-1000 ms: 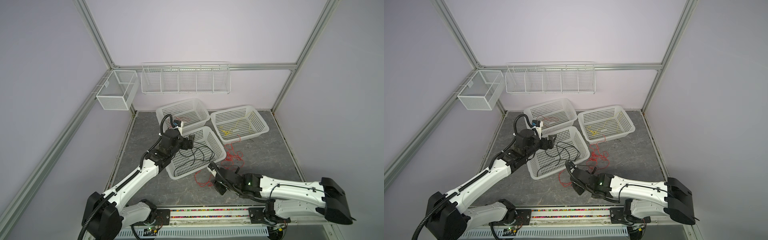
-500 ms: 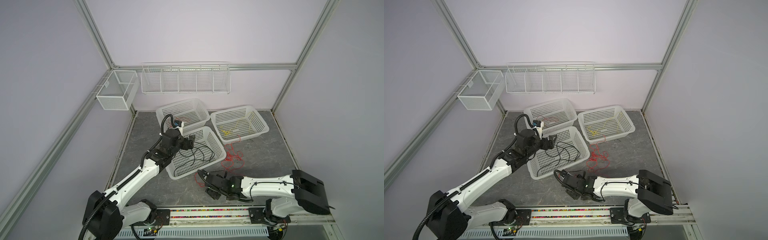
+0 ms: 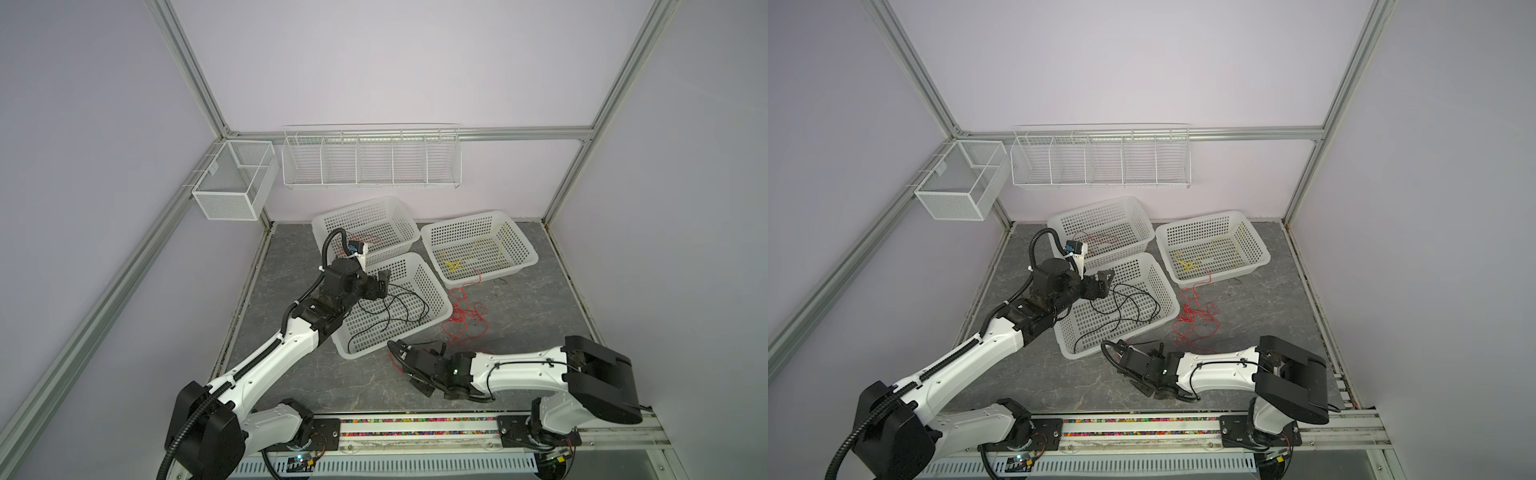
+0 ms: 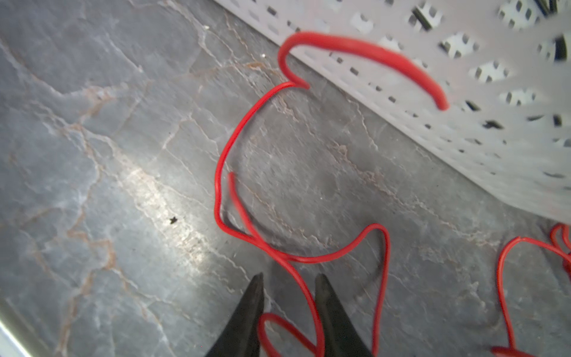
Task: Untangle the cables
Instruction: 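Grasp the red wire with the right gripper and lift it toward the left gripper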
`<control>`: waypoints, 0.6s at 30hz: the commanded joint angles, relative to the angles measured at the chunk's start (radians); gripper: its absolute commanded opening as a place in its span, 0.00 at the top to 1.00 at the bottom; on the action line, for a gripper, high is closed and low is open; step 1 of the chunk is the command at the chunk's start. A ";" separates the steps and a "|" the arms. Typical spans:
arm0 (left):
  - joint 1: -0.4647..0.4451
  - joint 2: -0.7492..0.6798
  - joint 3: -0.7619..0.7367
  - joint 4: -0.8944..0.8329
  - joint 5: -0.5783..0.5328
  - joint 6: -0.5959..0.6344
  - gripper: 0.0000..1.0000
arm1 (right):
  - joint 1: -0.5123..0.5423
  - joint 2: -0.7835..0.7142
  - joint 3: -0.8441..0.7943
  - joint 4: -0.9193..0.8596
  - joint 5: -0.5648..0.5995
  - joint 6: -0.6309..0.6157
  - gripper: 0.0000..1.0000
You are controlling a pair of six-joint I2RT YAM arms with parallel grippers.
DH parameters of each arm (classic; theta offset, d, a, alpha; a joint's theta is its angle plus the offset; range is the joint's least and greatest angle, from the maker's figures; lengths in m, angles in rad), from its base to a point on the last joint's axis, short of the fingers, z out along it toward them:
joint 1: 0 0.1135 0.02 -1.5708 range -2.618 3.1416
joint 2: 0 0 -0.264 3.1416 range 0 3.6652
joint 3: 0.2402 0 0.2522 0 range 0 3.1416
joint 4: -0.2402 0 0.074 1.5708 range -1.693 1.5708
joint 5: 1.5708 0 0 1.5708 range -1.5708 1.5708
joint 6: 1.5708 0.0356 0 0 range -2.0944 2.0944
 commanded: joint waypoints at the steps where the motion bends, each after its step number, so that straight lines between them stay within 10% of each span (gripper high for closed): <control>1: 0.000 0.001 0.001 0.000 0.010 0.002 0.07 | -0.002 -0.002 0.018 -0.009 0.004 -0.015 0.78; 5: 0.001 -0.002 0.003 0.000 0.011 0.003 0.07 | 0.003 -0.034 0.019 -0.042 -0.023 -0.068 0.93; 18: 0.000 -0.012 -0.006 0.032 0.042 -0.007 0.07 | -0.004 -0.506 -0.023 -0.228 -0.013 -0.136 0.94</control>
